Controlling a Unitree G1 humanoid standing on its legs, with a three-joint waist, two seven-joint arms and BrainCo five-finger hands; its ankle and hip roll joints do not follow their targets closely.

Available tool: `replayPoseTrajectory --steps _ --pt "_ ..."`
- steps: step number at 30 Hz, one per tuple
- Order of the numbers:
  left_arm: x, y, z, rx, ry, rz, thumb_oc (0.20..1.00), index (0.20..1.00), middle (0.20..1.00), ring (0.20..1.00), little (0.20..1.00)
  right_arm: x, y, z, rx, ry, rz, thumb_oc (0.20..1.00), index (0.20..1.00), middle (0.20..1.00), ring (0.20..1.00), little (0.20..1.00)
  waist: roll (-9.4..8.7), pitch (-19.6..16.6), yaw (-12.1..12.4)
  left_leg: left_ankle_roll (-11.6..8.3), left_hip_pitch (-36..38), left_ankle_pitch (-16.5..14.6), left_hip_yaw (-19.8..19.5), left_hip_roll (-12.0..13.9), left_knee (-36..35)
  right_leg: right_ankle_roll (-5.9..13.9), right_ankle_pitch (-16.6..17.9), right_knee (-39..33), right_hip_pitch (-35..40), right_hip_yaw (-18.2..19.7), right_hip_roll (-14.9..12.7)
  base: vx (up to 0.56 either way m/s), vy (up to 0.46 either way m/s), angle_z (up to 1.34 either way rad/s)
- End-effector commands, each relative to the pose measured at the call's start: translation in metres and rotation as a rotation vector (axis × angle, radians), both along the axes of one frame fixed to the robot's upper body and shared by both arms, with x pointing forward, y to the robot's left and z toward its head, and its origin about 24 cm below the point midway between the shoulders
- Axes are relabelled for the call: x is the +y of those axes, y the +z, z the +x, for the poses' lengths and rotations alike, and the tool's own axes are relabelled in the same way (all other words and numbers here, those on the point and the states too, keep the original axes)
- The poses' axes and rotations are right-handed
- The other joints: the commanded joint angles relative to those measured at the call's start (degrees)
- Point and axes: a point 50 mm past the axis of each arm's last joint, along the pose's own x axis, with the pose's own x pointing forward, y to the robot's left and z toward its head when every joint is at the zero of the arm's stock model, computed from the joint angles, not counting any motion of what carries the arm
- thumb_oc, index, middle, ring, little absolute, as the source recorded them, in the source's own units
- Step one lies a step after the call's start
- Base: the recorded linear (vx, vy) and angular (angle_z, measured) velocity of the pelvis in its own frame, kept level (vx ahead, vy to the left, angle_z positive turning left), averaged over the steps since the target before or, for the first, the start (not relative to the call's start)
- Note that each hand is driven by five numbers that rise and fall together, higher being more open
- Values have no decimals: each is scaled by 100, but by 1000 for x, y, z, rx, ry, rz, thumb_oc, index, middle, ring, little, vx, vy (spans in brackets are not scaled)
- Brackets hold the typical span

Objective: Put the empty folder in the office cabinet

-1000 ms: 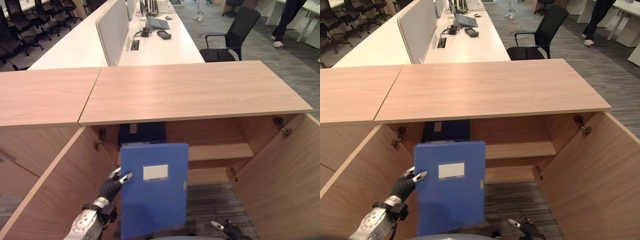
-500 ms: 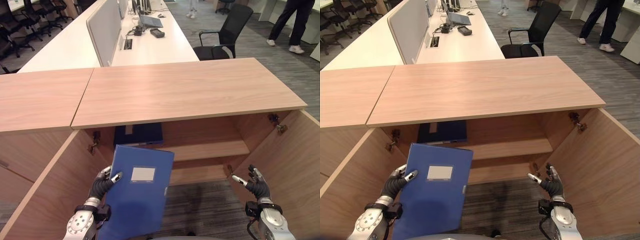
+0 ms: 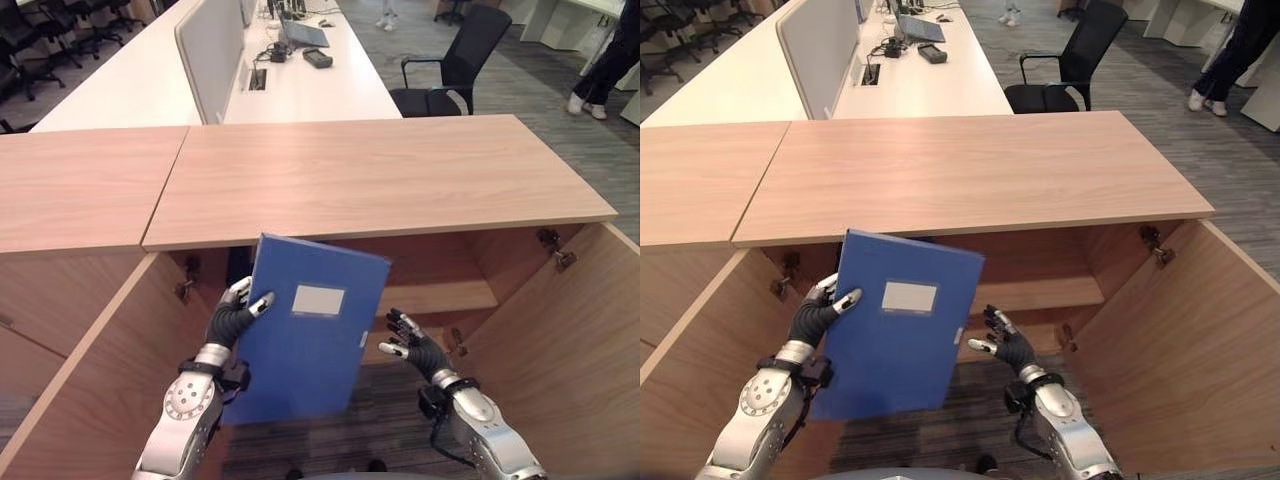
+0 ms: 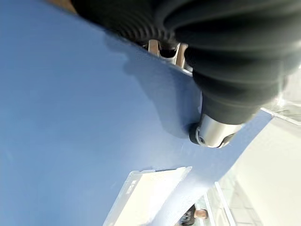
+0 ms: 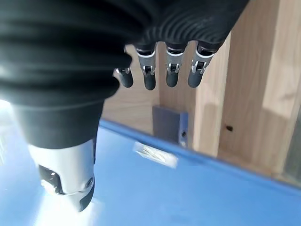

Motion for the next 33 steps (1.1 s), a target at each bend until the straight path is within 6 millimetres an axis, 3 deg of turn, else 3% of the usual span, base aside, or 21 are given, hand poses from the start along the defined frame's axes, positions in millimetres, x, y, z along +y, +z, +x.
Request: replayPoseTrajectory --steps 1,16,21,22,23,24,26,28,29,30,31,33 --pt "-1 51 10 -258 -33 -62 200 200 200 200 200 19 19 20 -74 17 121 1000 1000 1000 1000 1000 -325 -62 4 96 -176 -349 48 -183 5 88 -553 193 389 -19 -165 0 -5 7" --pt "-45 72 25 -329 -238 -129 200 200 200 200 200 52 38 35 -104 107 278 1000 1000 1000 1000 1000 -350 -60 -3 83 -158 -344 104 -169 5 99 -524 181 400 -17 -180 0 0 2" --pt "-69 76 27 -296 -393 -248 200 200 200 200 200 64 44 43 -101 168 315 1000 1000 1000 1000 1000 -339 -69 -12 76 -144 -340 128 -162 5 102 -513 174 407 7 -182 0 0 0" --pt "-81 71 26 -237 -481 -331 200 200 200 200 200 72 46 44 -87 221 356 1000 1000 1000 1000 1000 -332 -77 -17 76 -140 -345 138 -158 5 100 -508 172 401 15 -183 -3 1 -3" --pt "-81 71 26 -237 -481 -331 200 200 200 200 200 72 46 44 -88 221 355 627 627 627 627 627 -332 -77 -17 76 -139 -345 138 -158 5 100 -508 172 402 16 -183 4 -1 -5" --pt "-99 61 21 -135 -611 -430 200 200 200 200 200 82 48 40 -54 302 430 200 200 200 200 200 -320 -96 -27 72 -125 -348 143 -156 5 98 -517 162 415 23 -170 6 -2 -5" --pt "-103 57 20 -107 -636 -448 200 200 200 200 200 84 46 39 -37 315 450 200 200 200 200 200 -319 -101 -32 69 -120 -350 149 -153 5 97 -521 159 419 25 -165 5 -3 -2" --pt "-116 41 17 23 -710 -541 200 200 200 200 200 92 35 30 65 322 556 200 200 200 200 200 -309 -119 -63 64 -107 -356 155 -147 5 96 -528 159 420 21 -158 0 0 0" --pt "-122 31 16 89 -721 -581 291 291 291 291 291 97 26 24 133 304 617 200 200 200 200 200 -302 -120 -77 63 -106 -356 149 -146 5 93 -528 158 419 31 -153 0 0 0" --pt "-126 23 16 148 -726 -612 511 511 511 511 511 101 18 18 198 289 678 200 200 200 200 200 -293 -119 -94 59 -106 -351 150 -141 5 89 -533 165 410 33 -146 -11 -5 -4" --pt "-127 17 16 187 -717 -625 1000 1000 1000 1000 1000 103 10 13 252 266 719 200 200 200 200 200 -284 -119 -106 55 -106 -349 145 -139 5 85 -536 171 407 37 -141 -9 -2 -4" --pt "-125 10 15 219 -706 -630 1000 1000 1000 1000 1000 105 4 7 297 239 768 200 200 200 200 200 -277 -113 -120 53 -109 -348 133 -141 5 82 -539 176 402 52 -135 -5 -2 -2"
